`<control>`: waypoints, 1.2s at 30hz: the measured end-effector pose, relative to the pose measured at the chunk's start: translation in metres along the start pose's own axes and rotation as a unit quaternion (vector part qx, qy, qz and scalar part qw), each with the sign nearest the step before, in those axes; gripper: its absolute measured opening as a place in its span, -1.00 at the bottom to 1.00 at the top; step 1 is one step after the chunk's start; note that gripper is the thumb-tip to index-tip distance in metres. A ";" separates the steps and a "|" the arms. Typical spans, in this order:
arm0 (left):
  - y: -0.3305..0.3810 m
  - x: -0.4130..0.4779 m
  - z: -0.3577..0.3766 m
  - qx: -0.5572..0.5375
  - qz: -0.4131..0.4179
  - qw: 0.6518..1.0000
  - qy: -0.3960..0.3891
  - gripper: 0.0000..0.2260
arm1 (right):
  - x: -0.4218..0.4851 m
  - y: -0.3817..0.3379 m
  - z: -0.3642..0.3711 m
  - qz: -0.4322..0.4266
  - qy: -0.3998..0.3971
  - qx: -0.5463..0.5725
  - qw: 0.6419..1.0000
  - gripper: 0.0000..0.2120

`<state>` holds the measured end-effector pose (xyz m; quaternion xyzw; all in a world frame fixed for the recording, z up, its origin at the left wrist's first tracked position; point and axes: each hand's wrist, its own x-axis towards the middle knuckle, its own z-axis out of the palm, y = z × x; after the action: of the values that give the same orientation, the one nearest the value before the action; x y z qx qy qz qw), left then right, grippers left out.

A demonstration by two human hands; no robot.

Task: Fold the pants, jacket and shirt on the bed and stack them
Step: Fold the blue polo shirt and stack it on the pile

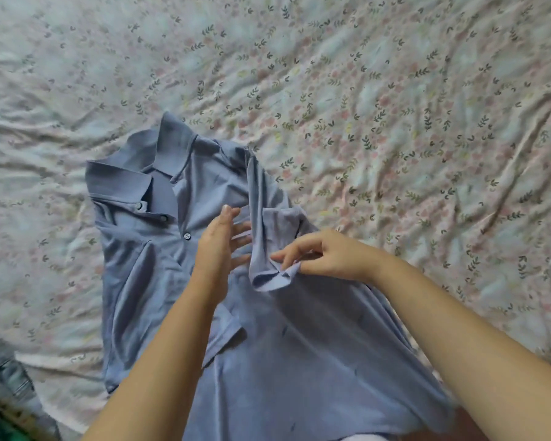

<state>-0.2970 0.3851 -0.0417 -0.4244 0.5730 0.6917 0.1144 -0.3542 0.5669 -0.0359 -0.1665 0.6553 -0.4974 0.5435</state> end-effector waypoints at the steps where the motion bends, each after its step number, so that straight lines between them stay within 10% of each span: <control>1: -0.006 -0.002 -0.005 0.023 -0.009 1.000 0.007 -0.76 | -0.002 0.006 0.005 0.008 0.004 -0.006 1.000 -0.79; 6: -0.035 0.003 -0.003 0.177 0.031 0.983 0.030 -0.74 | -0.011 0.028 0.033 0.055 0.276 0.169 0.945 -0.84; 10: -0.039 0.005 0.008 0.354 0.095 0.927 0.078 -0.92 | -0.013 0.051 0.058 0.207 0.328 0.159 0.908 -0.76; 14: -0.040 0.002 -0.004 0.225 0.094 0.965 0.096 -0.87 | -0.002 0.055 0.080 0.157 0.415 0.254 0.859 -0.85; 19: -0.053 -0.007 -0.051 0.130 0.072 0.985 0.083 -0.78 | 0.017 0.043 0.090 0.107 0.379 0.429 0.813 -0.89; 23: -0.067 -0.001 -0.075 0.169 0.038 0.979 0.112 -0.76 | 0.003 0.056 0.086 0.128 0.339 0.355 0.862 -0.79; 29: -0.044 0.008 -0.046 0.334 0.203 0.918 0.069 -0.86 | -0.002 0.071 0.100 0.129 0.465 0.328 0.812 -0.85; 36: -0.050 0.040 -0.026 0.444 0.209 0.871 0.040 -0.91 | 0.020 0.078 0.126 0.134 0.515 0.317 0.785 -0.79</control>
<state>-0.2776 0.3650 -0.1049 -0.2262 0.8991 0.3550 0.1202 -0.2256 0.5274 -0.1015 0.3852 0.6592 -0.6112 0.2088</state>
